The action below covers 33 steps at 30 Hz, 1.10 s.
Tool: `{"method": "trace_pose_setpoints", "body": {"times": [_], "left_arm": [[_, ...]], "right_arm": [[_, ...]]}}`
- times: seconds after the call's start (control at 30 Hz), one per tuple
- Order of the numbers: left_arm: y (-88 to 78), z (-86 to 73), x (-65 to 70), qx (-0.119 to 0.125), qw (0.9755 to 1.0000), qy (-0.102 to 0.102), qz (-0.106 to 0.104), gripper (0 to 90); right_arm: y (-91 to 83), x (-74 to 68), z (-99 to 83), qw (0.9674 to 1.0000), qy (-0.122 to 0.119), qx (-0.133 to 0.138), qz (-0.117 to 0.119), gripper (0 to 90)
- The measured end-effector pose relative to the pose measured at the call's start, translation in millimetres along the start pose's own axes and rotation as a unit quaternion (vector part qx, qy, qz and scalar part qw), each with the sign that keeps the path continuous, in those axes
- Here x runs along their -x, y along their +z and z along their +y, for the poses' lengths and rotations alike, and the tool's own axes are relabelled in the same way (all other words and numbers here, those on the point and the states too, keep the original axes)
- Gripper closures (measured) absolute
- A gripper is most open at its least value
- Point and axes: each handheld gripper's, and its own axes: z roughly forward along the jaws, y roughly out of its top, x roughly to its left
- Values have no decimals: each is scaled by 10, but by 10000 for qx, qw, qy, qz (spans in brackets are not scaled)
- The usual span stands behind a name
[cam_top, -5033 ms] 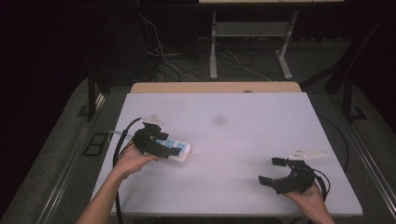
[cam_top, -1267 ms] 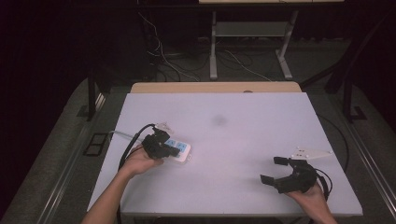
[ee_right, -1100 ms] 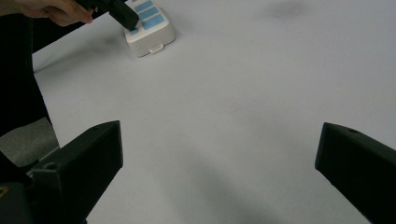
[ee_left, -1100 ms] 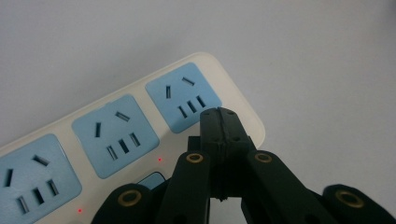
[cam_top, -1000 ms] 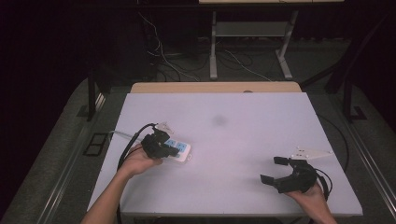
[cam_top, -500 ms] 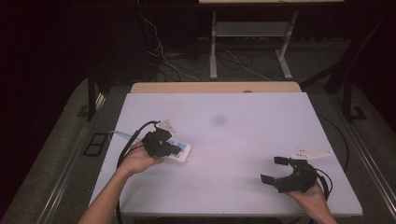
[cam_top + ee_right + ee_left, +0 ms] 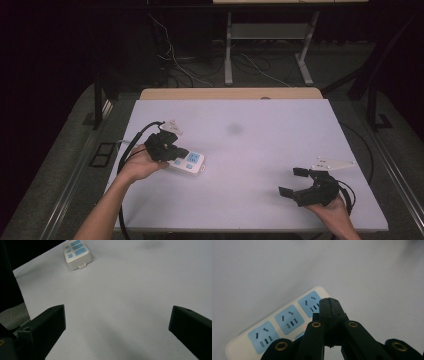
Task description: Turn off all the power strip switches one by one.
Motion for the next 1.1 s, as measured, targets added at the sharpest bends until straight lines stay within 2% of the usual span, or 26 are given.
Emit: {"method": "trace_pose_setpoints", "body": {"times": [0.4, 1.1], "left_arm": [[-114, -54, -142, 49, 9997, -166, 181, 894], [27, -208, -255, 8, 9992, -337, 199, 894]], "right_arm": [[0, -1, 0, 10000, 0, -6, 3, 7], [16, -6, -4, 10000, -21, -68, 15, 7]]}}
